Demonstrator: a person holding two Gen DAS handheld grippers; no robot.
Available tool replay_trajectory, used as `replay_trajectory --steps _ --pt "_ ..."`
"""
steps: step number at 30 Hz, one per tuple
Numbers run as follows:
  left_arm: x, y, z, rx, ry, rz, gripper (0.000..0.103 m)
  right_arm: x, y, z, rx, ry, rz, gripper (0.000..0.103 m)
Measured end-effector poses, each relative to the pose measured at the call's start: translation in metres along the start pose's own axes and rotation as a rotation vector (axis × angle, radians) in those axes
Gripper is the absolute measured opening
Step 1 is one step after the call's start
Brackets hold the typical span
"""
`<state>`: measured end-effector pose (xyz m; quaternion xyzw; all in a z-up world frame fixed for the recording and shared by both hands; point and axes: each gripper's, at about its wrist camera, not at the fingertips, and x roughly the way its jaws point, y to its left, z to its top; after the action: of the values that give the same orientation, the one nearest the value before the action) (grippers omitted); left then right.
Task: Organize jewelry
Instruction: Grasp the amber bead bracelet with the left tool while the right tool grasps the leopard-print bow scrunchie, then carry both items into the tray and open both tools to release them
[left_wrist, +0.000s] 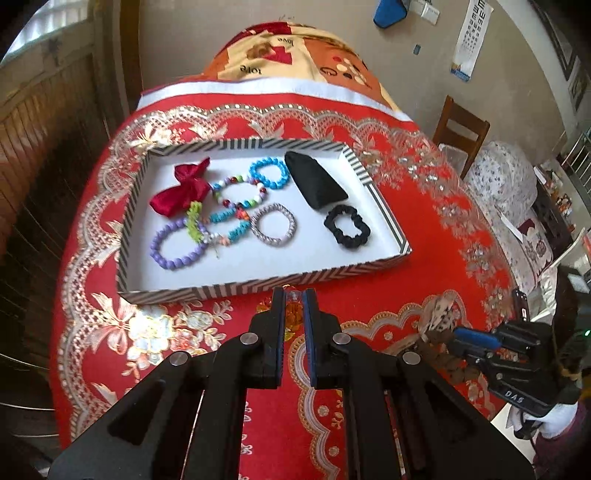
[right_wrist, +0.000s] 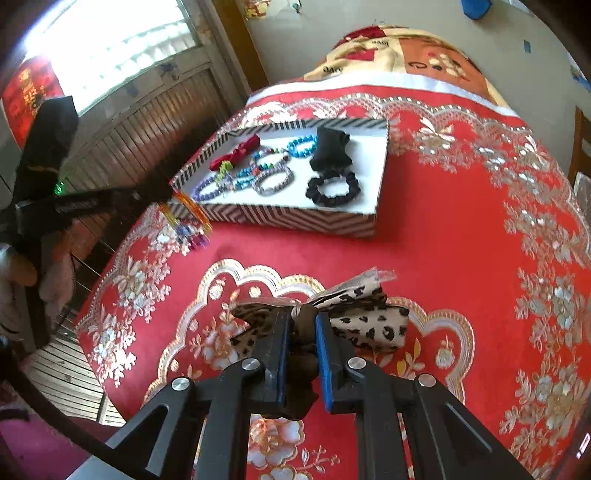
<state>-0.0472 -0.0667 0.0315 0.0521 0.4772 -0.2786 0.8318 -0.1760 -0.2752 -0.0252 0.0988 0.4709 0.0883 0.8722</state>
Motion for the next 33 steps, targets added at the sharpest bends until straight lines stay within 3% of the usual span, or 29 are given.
replay_trajectory --steps 9,22,33 --pt "-0.022 0.005 0.013 0.001 -0.046 0.001 0.008 -0.028 -0.002 0.007 0.020 -0.073 0.019 0.012" --pt "-0.026 -0.002 0.044 0.025 -0.085 0.014 0.008 -0.061 -0.002 0.063 -0.009 -0.204 -0.003 0.012" --pt "-0.014 -0.009 0.066 0.036 -0.089 0.040 0.008 -0.056 0.000 0.107 -0.046 -0.239 -0.004 0.012"
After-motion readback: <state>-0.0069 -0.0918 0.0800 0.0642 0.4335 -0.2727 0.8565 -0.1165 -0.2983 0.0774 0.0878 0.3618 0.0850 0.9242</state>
